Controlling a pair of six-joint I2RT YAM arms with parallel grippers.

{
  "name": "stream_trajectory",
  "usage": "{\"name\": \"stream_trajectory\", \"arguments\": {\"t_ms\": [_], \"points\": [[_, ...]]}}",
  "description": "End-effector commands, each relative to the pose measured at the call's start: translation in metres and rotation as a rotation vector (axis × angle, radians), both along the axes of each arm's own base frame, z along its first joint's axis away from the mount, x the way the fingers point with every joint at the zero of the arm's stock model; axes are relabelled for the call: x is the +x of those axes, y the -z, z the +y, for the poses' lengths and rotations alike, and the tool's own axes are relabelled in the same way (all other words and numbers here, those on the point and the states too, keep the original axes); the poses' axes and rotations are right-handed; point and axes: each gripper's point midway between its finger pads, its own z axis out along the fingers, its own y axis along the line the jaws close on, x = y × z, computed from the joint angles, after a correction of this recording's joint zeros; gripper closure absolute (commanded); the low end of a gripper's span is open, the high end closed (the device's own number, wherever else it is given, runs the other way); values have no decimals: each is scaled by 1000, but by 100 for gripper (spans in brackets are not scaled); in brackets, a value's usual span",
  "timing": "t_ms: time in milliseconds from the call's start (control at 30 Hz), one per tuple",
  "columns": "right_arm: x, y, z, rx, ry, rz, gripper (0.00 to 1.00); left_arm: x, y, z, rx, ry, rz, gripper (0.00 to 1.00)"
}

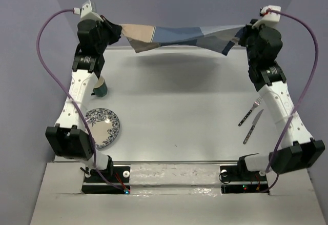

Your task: Set the dinner table for one person

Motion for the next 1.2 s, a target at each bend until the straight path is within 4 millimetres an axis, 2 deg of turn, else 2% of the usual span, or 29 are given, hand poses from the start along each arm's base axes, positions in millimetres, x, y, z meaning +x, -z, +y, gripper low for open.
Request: {"name": "stream_trajectory", "arguments": {"t_ms": [0, 33, 67, 133, 167, 200, 233, 267, 300, 333, 467, 533, 567, 667, 733, 867, 1000, 1167], "points": [[-23, 58, 3, 105, -28, 26, 100, -30, 12, -9, -67, 60, -59, 100], [-25, 84, 4, 114, -28, 65, 100, -31, 31, -10, -77, 62, -33, 100], [-28, 133, 6, 137, -34, 141, 100, -37, 72, -11, -102, 61, 22, 100], [-35, 182, 8, 173, -32, 229, 100, -45, 117, -11, -119, 57, 93, 100], [-40, 205, 12, 196, -44, 271, 100, -54, 165, -7, -118, 34, 184, 100], [-45, 228, 14, 217, -49, 311, 100, -62, 180, -6, -128, 27, 201, 100], [-56, 269, 16, 260, -39, 388, 100, -74, 218, -5, -153, 18, 257, 100], [-71, 320, 16, 296, -19, 495, 100, -93, 266, -2, -155, 0, 348, 100], [-77, 335, 12, 297, 11, 531, 100, -98, 278, 2, -152, -24, 367, 100], [-82, 349, 10, 346, 31, 577, 100, -110, 299, 3, -154, -30, 398, 100], [-99, 368, 17, 368, 6, 663, 100, -136, 331, 6, -145, -29, 462, 100], [-103, 369, 18, 372, -1, 676, 100, -145, 331, 7, -146, -29, 453, 100], [-113, 373, 16, 371, 12, 710, 100, -154, 339, 8, -142, -31, 471, 100], [-124, 376, 16, 417, 30, 709, 100, -170, 349, 11, -128, -37, 496, 100], [-132, 372, 21, 468, 16, 707, 100, -179, 351, 14, -114, -44, 508, 100], [-158, 379, 25, 530, 13, 739, 100, -189, 351, 20, -106, -67, 518, 100], [-183, 383, 7, 544, 106, 718, 100, -202, 353, 26, -99, -96, 519, 100], [-194, 367, 0, 579, 140, 663, 100, -214, 344, 25, -143, -96, 496, 100]]}}
